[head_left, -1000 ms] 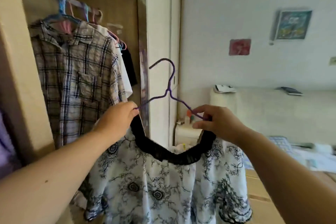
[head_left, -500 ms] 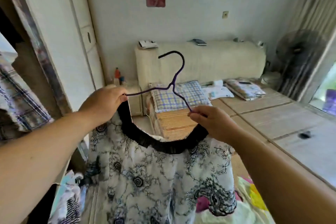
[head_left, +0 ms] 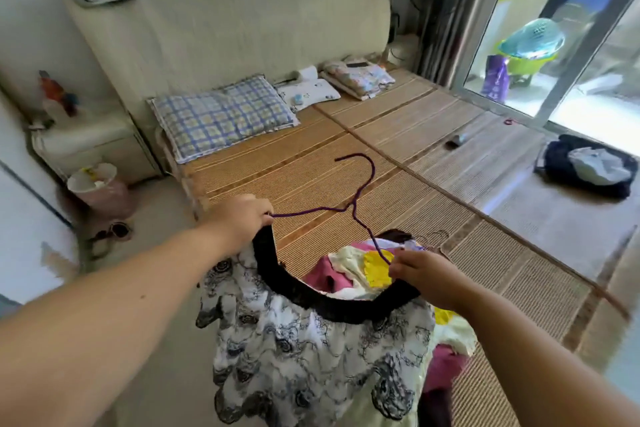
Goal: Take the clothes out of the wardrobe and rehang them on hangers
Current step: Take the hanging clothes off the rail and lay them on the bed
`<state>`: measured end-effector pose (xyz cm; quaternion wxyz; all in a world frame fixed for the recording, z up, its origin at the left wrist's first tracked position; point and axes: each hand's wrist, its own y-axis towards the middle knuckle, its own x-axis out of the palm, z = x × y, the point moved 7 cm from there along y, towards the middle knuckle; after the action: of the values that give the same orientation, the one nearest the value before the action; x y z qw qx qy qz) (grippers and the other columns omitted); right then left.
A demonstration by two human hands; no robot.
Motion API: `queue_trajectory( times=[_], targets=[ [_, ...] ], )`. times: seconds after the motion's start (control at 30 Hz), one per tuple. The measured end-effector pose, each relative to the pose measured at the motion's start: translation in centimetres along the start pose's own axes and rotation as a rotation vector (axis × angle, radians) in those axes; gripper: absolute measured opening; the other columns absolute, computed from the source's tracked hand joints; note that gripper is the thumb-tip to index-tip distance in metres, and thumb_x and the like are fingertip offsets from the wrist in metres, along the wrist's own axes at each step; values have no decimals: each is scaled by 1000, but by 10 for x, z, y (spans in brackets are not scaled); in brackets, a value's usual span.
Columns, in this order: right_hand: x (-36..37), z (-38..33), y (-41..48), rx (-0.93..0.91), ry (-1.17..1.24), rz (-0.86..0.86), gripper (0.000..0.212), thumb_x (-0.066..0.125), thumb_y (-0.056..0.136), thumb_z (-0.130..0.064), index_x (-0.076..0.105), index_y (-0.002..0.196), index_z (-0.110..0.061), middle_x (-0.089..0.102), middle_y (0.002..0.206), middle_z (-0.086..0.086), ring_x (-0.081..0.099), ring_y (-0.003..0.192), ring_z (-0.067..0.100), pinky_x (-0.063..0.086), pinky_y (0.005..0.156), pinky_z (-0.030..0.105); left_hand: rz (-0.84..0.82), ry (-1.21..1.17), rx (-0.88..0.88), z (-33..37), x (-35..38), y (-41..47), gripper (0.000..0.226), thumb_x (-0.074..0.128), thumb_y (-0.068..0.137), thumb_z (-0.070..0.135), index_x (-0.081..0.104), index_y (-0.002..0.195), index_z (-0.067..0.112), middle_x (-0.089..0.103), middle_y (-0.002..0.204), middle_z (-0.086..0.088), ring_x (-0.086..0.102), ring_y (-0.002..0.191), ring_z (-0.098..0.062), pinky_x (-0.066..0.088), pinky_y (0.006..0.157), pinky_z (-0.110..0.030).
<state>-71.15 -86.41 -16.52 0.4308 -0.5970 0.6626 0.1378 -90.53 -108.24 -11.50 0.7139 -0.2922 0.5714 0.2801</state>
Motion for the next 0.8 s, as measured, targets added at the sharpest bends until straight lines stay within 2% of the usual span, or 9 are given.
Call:
queue_trajectory(
  times=[0.1,0.23,0.37,0.5,0.63,0.77,0.8],
  targets=[
    [-6,73,-4,119,22,14,26,54,94,-26,53,68,-29,50,68,-11,45,62,1,35,59,14,-118,11,61,60,48,36,23,38,101,29,57,104,16,54,99,-2,51,83,-20,41,64,-33],
    [-11,158,2,299,71,70,27,55,94,-28,51,67,-27,52,68,-5,51,67,13,42,66,30,-184,-22,82,117,105,84,21,37,99,23,56,97,15,52,91,0,55,83,-23,50,74,-40],
    [-11,222,31,406,54,160,31,53,94,-31,46,65,-26,50,63,-7,50,63,14,36,57,28,-230,-11,70,146,161,134,21,36,99,27,55,95,20,55,98,-4,55,88,-27,47,73,-41],
    [12,270,67,489,75,168,20,50,96,-31,55,80,-20,57,78,-1,55,76,19,36,61,28,-295,26,8,149,217,160,26,36,98,31,55,115,25,54,110,-3,54,103,-29,43,86,-39],
    [39,296,94,494,-72,75,23,40,100,-29,55,107,-13,64,106,7,59,103,26,43,75,31,-357,61,-13,150,252,178,32,34,99,29,47,129,34,53,118,0,50,113,-24,35,95,-41],
    [47,309,107,562,57,95,21,42,99,-35,53,94,-18,65,96,5,60,99,26,31,67,28,-370,9,-24,149,266,191,38,34,99,26,44,134,37,50,128,2,48,119,-21,33,99,-41],
    [50,309,110,553,113,86,19,46,97,-36,55,99,-20,63,96,3,59,98,23,32,69,27,-369,11,-22,149,268,192,41,36,98,26,41,138,36,46,136,2,43,125,-21,31,102,-41]
  ],
)
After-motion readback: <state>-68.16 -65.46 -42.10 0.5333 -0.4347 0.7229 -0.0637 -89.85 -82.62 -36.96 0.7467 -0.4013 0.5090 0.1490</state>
